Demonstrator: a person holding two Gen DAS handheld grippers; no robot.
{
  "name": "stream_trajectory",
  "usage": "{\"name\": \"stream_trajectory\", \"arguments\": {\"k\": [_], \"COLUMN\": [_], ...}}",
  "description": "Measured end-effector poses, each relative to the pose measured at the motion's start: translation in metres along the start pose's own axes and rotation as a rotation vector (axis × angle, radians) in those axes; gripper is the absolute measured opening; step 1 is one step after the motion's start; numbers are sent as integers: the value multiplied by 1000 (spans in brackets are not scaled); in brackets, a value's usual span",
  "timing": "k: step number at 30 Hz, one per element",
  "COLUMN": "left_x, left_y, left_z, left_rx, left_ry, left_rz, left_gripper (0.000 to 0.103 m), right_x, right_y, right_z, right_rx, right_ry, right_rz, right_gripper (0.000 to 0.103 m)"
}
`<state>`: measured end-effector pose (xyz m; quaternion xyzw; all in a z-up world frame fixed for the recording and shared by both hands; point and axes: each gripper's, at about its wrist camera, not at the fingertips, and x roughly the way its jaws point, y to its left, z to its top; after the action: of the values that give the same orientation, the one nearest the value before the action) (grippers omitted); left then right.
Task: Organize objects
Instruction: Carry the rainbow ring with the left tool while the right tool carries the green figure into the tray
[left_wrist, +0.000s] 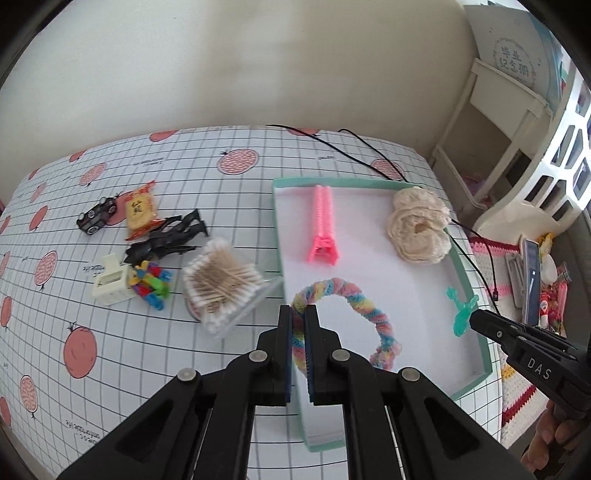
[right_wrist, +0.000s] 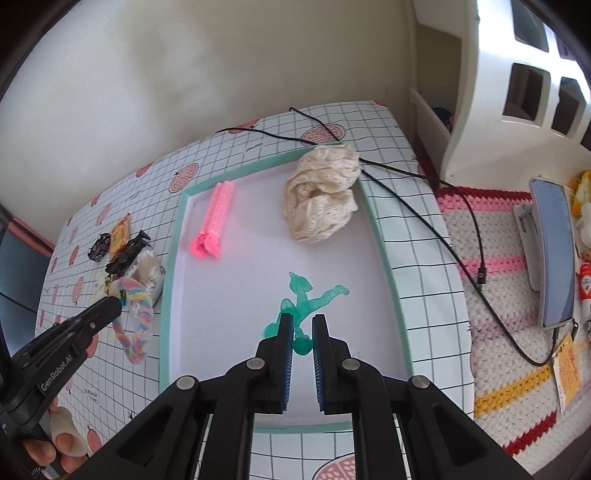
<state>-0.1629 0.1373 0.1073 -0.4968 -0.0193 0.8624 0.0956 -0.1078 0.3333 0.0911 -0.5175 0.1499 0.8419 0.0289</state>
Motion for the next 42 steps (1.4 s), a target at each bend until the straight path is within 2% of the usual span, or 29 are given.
{"name": "stream_trajectory", "arguments": {"k": [7,25,42], "left_x": [13,67,87], "left_y": [-19,-25,-29], "left_z": [3,-6,-16], "left_rx": [40,68,86], "left_ry": [-3,84,137], "left_rz": [-11,2,17], "left_gripper": [6,6,6], "right_x": [3,39,59], "right_y": [-6,-7,-7], "right_z": [3,2,-4], "right_rx": [23,34,29], "right_ry": [-14,42,95], "right_rz": [-7,-28,-58], "right_gripper": [11,11,11]}}
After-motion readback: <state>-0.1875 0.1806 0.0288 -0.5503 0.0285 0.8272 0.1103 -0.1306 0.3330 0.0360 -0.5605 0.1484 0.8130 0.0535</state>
